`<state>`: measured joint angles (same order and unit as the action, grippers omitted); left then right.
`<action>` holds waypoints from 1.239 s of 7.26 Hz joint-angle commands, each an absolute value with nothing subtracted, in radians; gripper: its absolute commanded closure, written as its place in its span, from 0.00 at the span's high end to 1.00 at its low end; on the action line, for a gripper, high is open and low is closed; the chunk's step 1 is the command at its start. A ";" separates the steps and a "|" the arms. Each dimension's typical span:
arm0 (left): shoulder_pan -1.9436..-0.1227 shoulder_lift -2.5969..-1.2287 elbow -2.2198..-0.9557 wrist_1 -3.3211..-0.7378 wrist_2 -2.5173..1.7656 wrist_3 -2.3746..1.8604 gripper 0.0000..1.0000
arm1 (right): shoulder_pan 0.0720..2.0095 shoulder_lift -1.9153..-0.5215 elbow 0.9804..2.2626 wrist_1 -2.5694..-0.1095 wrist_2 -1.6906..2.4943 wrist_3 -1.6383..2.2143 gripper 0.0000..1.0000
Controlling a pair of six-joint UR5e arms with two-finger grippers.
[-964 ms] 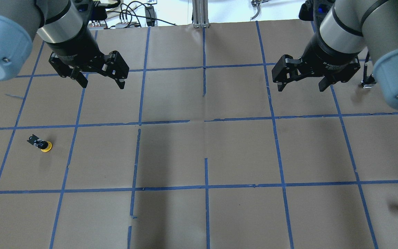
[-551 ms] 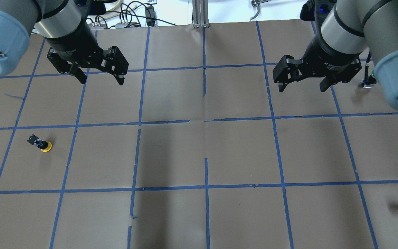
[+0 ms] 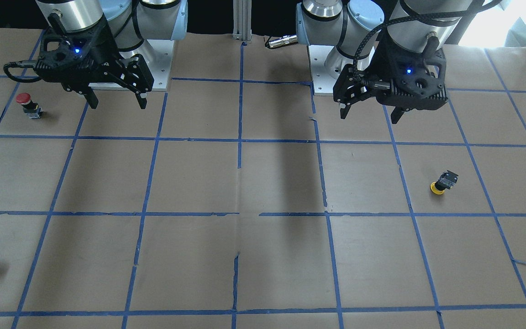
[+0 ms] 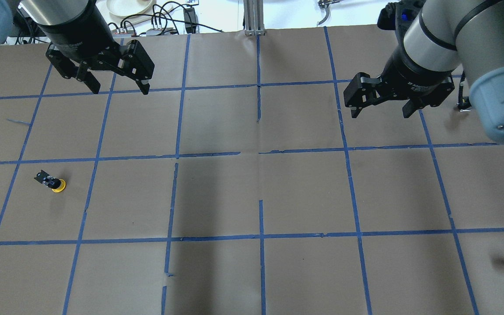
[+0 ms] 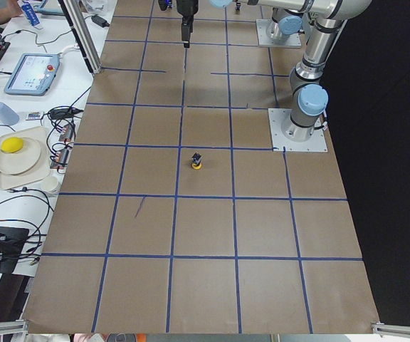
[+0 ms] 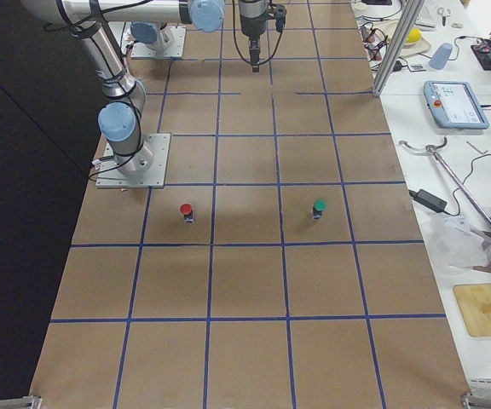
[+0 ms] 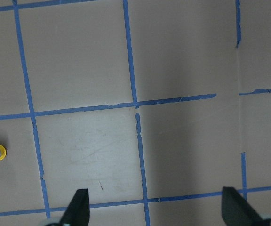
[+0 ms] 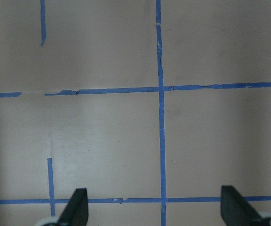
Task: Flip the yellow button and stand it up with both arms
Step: 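Move the left gripper toward the yellow button lying on the table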
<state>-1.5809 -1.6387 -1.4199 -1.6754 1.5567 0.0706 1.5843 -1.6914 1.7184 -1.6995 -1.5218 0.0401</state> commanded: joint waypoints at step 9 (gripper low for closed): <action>-1.519 -1.557 -1.540 -1.655 1.621 0.166 1.00 | 1.585 -1.671 1.718 -1.715 -1.522 0.038 1.00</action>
